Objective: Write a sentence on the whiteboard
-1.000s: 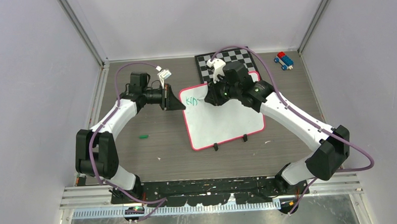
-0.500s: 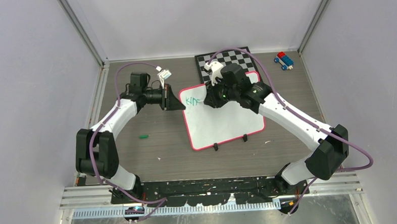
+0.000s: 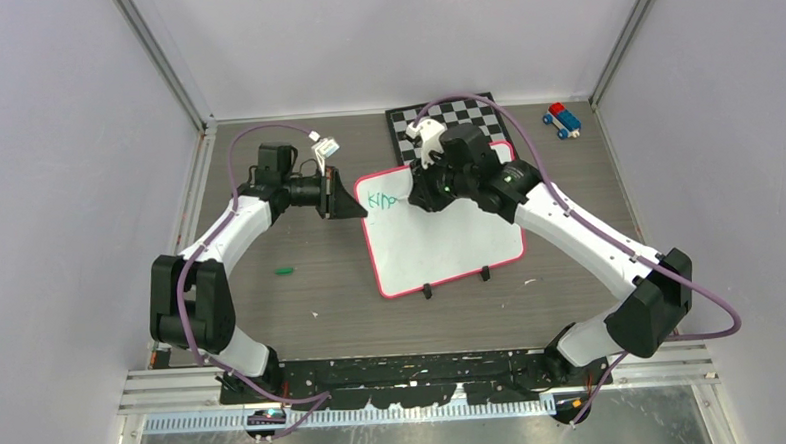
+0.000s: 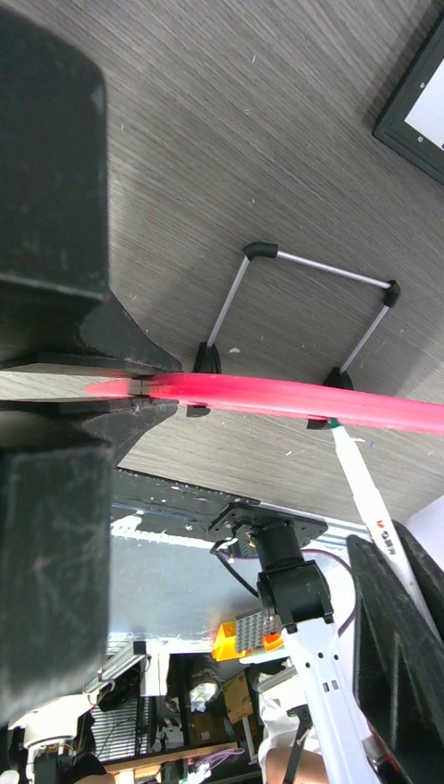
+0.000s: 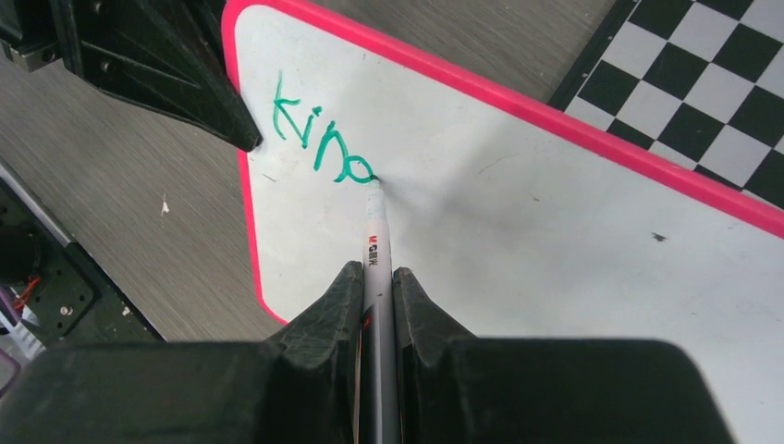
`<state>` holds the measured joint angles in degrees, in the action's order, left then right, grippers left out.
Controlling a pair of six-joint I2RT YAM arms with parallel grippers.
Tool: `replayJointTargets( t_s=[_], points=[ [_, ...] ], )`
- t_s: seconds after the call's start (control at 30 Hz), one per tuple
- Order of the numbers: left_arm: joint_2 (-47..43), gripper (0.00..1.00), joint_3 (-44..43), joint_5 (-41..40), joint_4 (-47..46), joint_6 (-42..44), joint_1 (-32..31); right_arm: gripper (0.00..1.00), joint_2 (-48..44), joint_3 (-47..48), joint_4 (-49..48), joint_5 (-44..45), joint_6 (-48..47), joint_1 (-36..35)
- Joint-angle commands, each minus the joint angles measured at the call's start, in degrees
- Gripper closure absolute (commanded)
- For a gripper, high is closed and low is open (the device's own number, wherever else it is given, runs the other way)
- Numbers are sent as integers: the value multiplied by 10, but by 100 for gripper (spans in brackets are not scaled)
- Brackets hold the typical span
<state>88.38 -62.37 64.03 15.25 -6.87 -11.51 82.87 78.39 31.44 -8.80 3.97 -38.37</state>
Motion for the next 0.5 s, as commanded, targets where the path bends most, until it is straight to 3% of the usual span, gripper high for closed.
replayJointTargets(
  t_s=[0.0,0.47],
  points=[
    [-5,100,-1,24,-11,2,-2,100,1,41,-15,42,-17,11],
    [-8,100,2,23,-11,2,-2,100,22,57,-12,29,-7,17]
  ],
)
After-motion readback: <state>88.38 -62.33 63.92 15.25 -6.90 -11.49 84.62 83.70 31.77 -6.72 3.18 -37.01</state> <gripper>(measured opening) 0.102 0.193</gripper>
